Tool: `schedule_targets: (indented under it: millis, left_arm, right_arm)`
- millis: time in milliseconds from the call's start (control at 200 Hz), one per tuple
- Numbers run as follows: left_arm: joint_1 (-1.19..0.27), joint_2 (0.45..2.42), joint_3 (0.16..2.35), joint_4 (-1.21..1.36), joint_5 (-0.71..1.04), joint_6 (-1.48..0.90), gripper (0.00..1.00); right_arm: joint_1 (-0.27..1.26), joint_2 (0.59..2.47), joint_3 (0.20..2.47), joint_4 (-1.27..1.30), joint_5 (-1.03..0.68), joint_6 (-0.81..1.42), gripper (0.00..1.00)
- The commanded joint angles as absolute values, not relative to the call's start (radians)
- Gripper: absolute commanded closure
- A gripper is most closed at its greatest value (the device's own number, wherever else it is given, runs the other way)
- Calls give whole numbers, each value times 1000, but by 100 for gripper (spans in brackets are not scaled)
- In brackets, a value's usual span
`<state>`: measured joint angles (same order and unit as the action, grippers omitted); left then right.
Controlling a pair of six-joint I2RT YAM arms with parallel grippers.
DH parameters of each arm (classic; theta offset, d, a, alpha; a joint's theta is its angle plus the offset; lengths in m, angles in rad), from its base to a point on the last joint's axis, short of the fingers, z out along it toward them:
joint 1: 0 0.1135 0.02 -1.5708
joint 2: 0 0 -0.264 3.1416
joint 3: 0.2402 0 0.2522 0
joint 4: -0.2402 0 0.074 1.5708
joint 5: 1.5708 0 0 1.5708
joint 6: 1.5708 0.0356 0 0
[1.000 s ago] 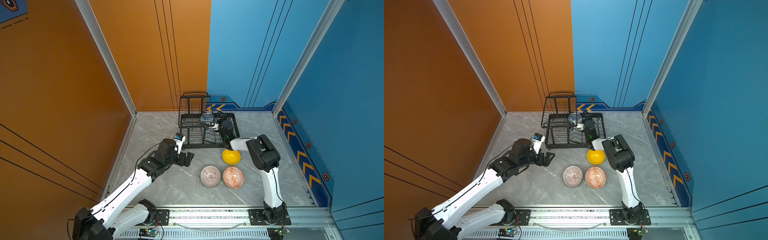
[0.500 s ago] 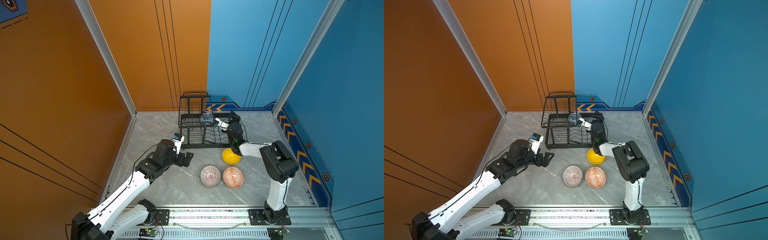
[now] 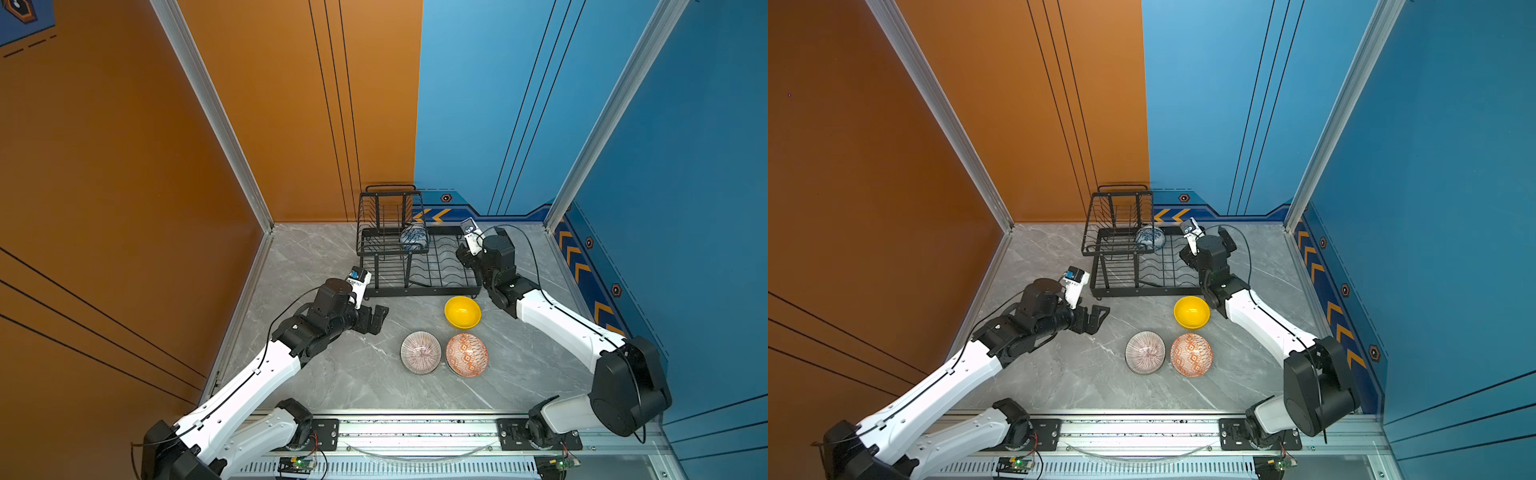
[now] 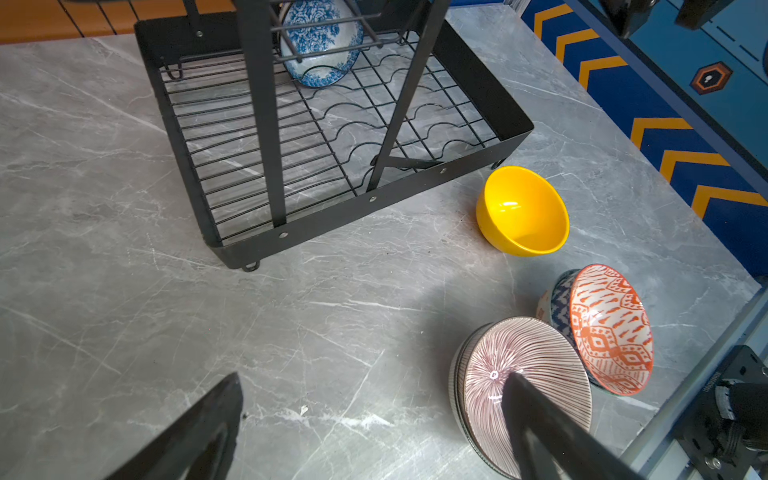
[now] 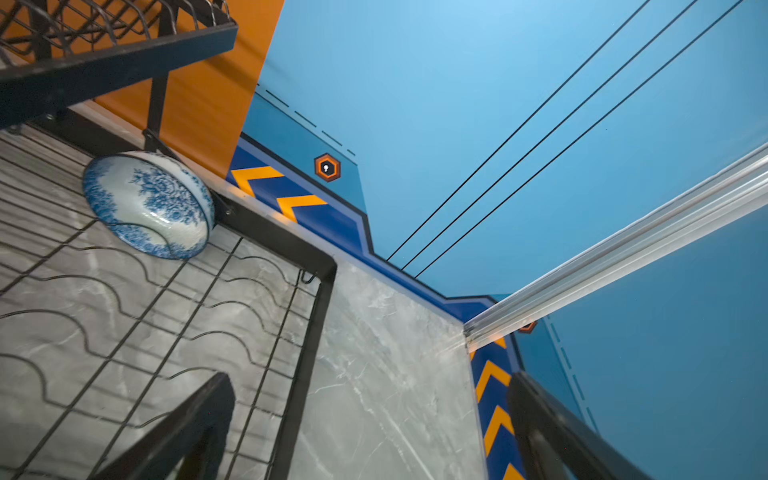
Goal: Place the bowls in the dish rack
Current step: 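Open and withdraw the right gripper while the left reaches the yellow bowl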
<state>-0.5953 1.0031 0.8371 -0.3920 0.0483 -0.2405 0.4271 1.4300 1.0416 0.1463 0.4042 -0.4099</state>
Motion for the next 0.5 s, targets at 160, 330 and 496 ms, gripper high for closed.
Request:
schedule_targets:
  millis: [160,330,496]
  left_arm:
    - [-714,1140,929,-365,-37,-303,2]
    - [-760,1250,967,-311,-37,-352,2]
    - [-788,1351,1004,-252,-26,-394,2]
  right_arm:
    - [395,1371,1112,-275,188,-41,0]
    - [342,1375,1138,-352,21,55,0]
    - [304,1396,1162,-396,-70,92,0]
